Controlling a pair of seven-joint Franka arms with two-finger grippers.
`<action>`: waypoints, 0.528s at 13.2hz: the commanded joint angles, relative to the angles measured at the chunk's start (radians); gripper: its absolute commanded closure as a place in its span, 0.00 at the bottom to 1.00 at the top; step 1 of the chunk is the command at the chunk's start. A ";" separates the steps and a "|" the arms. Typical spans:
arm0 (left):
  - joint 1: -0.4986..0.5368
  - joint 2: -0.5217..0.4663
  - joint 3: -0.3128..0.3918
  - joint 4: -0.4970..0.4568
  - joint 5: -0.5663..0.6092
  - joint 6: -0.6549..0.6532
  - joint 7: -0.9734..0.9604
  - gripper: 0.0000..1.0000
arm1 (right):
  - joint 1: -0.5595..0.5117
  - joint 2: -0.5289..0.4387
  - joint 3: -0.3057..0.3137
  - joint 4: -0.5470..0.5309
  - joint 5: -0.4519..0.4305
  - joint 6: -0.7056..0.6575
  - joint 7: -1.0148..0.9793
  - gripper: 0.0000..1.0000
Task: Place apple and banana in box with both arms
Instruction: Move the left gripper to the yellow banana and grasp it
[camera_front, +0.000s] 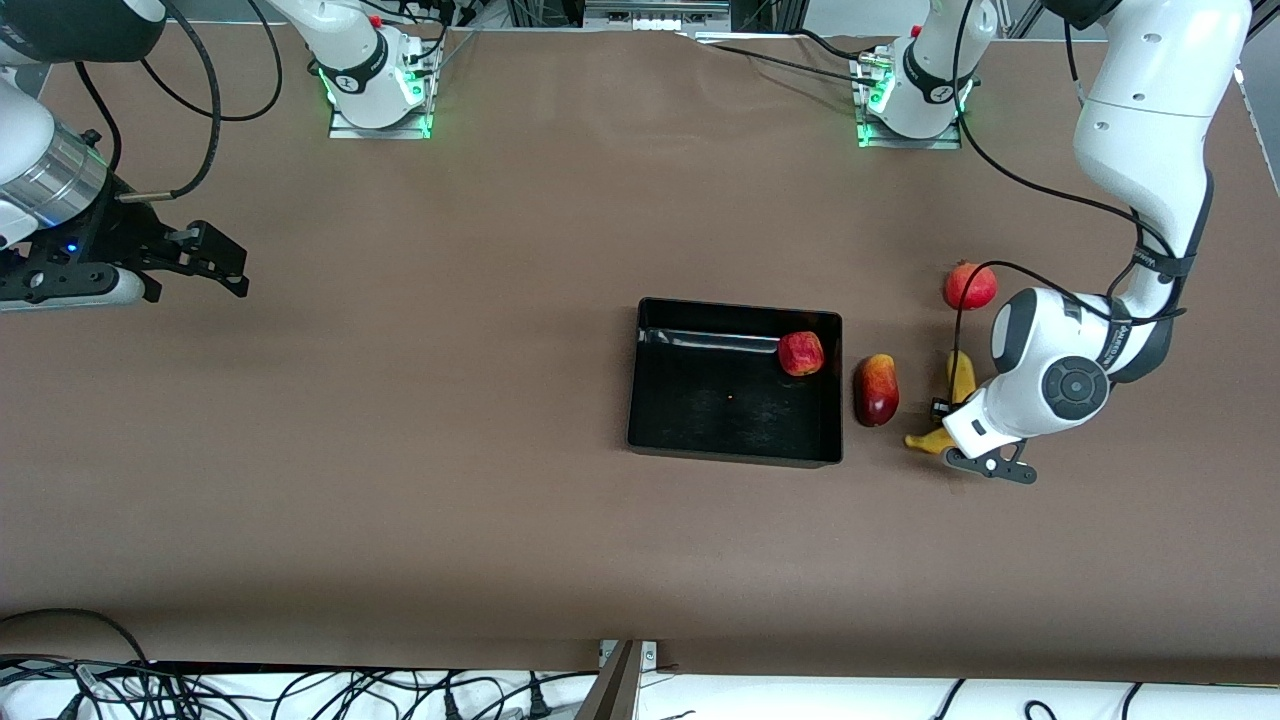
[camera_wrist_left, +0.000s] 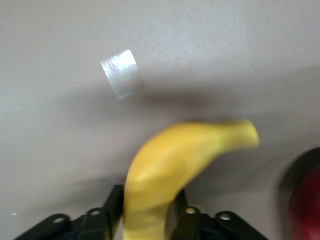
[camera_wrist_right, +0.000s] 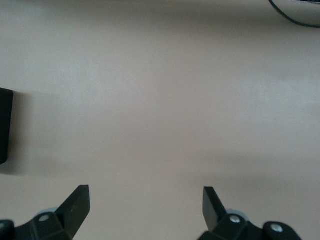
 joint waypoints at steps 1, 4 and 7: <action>0.006 -0.074 -0.005 0.023 0.021 -0.077 0.022 1.00 | -0.002 0.006 0.003 0.016 -0.017 -0.002 -0.003 0.00; -0.043 -0.079 -0.021 0.245 0.001 -0.390 -0.006 1.00 | -0.003 0.007 0.003 0.016 -0.017 -0.006 -0.003 0.00; -0.178 -0.071 -0.021 0.338 -0.081 -0.469 -0.213 1.00 | -0.003 0.007 0.003 0.016 -0.017 -0.005 -0.003 0.00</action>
